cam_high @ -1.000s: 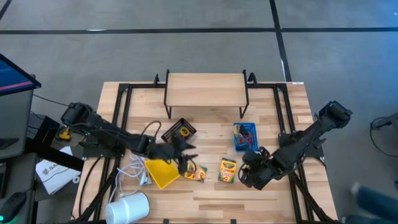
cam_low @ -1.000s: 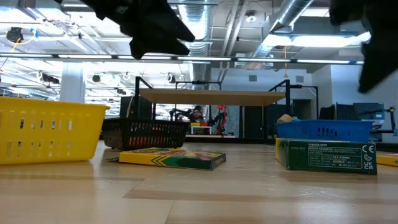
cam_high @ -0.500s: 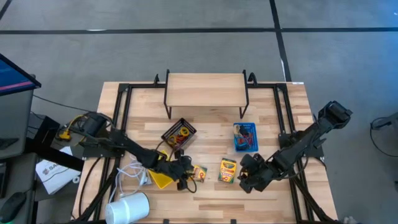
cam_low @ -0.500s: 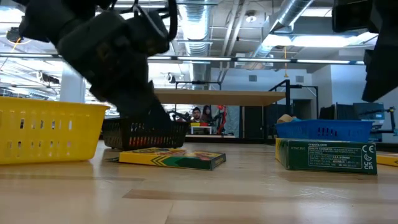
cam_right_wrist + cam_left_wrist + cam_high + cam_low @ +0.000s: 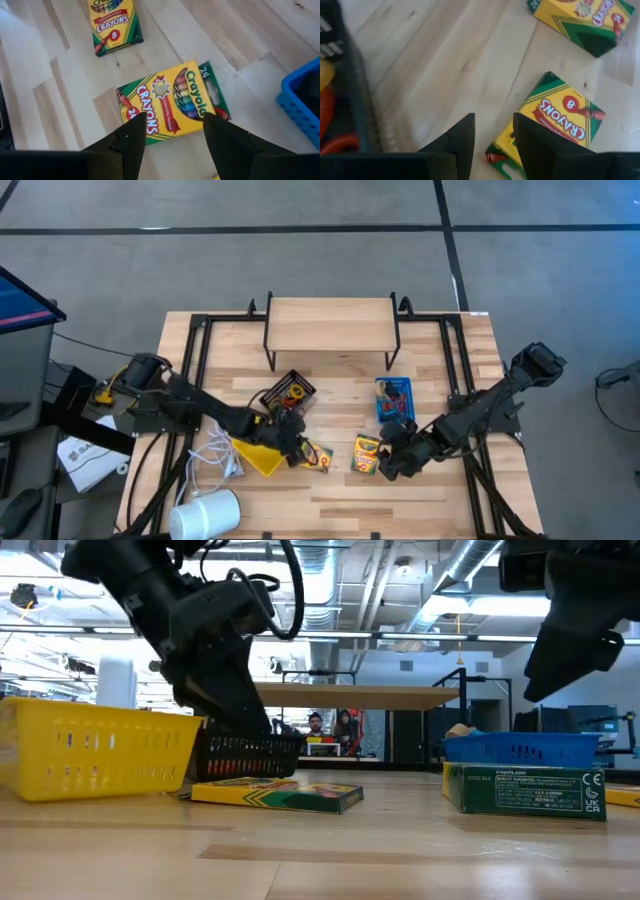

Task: Pick & Place Office Desk Supplies
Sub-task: Put the black bin on the shelf

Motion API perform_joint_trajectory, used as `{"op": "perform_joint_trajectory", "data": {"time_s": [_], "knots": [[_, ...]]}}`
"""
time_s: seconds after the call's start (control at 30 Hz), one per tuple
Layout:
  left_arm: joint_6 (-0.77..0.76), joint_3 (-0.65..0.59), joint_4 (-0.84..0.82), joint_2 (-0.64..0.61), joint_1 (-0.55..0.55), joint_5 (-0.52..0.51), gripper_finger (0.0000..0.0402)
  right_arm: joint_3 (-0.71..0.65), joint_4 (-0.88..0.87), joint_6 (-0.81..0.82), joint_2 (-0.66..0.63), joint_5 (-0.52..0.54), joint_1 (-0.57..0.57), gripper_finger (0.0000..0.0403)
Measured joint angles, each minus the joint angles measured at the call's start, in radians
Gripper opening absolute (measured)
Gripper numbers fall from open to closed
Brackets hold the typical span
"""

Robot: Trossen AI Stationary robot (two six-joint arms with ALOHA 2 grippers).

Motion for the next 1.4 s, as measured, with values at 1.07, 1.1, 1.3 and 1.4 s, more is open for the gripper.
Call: {"op": "perform_joint_trajectory", "data": {"time_s": [1.07,1.1,1.3,1.4], "knots": [[-0.178,0.227,-0.996,-0.044,0.227,-0.288,0.0033,0.001,0.165,-0.365,-0.001,-0.008,-0.136,0.0192],[-0.177,0.22,-0.996,-0.047,0.239,-0.264,0.0033,0.001,0.167,-0.367,-0.001,-0.007,-0.13,0.0192],[-0.116,0.197,-0.939,-0.049,0.322,-0.149,0.0058,0.001,0.164,-0.37,-0.001,-0.004,-0.1,0.0192],[-0.067,0.197,-0.908,-0.049,0.35,-0.098,0.0085,0.001,0.162,-0.37,-0.001,-0.003,-0.082,0.0192]]}}
